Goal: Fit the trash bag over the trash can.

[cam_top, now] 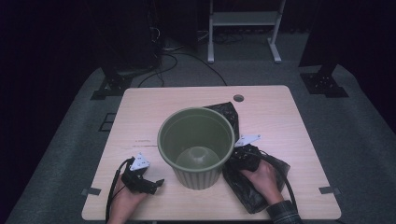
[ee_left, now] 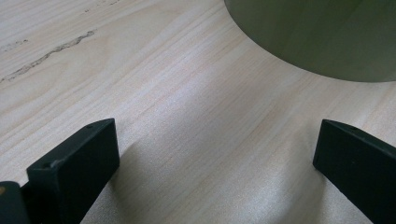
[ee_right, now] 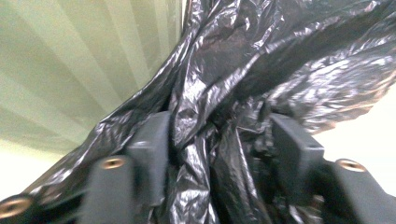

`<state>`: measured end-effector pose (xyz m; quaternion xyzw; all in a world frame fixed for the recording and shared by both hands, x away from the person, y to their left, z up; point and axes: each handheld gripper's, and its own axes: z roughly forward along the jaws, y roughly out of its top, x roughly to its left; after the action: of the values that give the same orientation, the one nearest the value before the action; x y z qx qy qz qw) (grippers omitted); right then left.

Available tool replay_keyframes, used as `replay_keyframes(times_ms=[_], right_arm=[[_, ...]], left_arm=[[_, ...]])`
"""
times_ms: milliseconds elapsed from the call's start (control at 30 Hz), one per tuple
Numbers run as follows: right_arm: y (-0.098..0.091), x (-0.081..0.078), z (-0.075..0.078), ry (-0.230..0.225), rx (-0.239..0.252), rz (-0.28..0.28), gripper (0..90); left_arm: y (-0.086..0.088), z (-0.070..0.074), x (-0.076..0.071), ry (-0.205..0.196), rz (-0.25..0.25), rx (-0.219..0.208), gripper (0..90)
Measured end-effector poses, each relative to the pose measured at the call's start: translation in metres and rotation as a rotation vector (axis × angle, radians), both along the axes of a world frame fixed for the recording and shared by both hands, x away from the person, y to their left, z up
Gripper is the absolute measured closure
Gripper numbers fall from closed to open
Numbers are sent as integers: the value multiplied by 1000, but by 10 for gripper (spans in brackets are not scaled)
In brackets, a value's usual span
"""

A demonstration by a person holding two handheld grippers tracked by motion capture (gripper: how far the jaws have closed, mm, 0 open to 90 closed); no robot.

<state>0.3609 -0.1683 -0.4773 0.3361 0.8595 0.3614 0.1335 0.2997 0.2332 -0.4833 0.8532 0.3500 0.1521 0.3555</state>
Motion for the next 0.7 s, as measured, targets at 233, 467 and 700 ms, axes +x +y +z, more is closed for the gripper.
replay_keyframes(times_ms=[233,467,700], right_arm=[[-5,-4,1,6,22,38,832],[-8,-5,3,41,43,86,887],[-17,-13,26,35,118,141,888]], left_arm=[[0,0,0,0,0,0,0],[0,0,0,0,0,0,0],[0,0,0,0,0,0,0]])
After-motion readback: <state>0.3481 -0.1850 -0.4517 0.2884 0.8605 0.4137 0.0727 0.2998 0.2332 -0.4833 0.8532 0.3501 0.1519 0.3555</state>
